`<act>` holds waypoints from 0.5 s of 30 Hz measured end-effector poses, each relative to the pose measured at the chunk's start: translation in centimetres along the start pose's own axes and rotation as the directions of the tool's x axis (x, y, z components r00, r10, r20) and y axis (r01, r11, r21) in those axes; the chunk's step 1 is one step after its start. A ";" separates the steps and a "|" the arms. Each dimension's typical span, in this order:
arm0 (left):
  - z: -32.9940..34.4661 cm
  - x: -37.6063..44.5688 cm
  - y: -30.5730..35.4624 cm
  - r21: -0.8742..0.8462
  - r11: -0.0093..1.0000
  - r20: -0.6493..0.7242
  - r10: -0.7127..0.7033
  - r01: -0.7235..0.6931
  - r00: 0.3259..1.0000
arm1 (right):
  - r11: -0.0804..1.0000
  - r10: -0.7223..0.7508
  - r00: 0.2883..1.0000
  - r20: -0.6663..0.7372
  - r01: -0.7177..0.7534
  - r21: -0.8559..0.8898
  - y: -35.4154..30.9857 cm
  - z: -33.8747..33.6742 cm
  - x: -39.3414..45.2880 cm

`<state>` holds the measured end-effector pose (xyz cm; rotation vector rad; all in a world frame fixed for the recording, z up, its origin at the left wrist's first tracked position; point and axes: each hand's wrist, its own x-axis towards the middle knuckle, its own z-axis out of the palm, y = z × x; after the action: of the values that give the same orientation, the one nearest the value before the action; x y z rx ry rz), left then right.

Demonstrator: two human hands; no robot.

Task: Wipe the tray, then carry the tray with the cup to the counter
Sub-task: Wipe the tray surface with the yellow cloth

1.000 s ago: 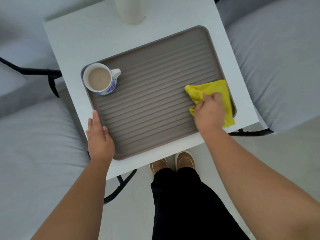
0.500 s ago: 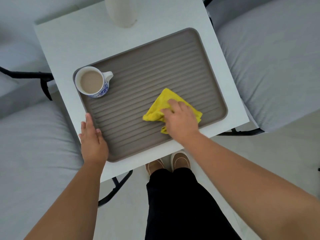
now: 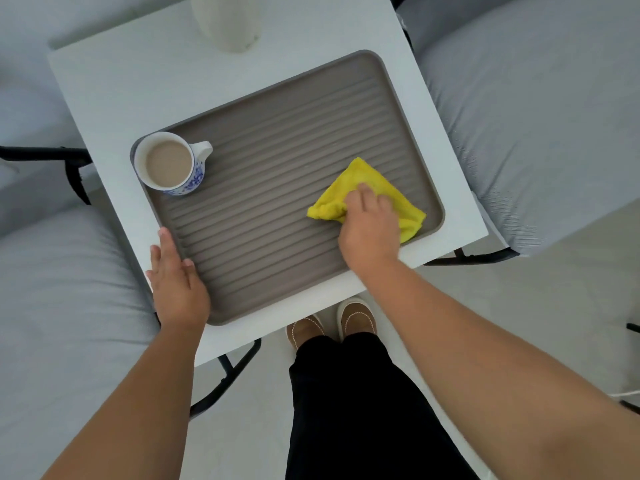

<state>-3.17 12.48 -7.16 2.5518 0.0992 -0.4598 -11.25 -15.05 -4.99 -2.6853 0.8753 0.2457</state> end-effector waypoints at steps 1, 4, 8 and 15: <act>-0.1 0.0 0.0 -0.007 1.000 0.005 -0.010 0.010 1.000 | 0.999 -0.028 0.999 0.022 0.028 0.017 -1.3 0.4 -0.8; -0.3 -0.1 0.2 -0.025 0.999 0.028 -0.047 0.048 0.998 | 0.986 -0.148 0.984 0.103 0.140 0.086 -5.4 1.8 -3.3; -0.6 0.0 0.6 -0.072 0.997 0.040 -0.039 0.041 0.998 | 0.955 -0.277 0.936 0.219 0.243 0.170 -9.8 2.6 -4.9; 0.0 -2.6 2.9 -0.050 0.998 -0.036 -0.050 0.048 0.998 | 0.887 -0.256 0.944 0.207 0.144 0.438 -7.4 0.5 -4.5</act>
<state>-5.19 10.07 -4.85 2.5154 0.1852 -0.4232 -10.44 -6.73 -2.56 -2.2534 0.4934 0.3135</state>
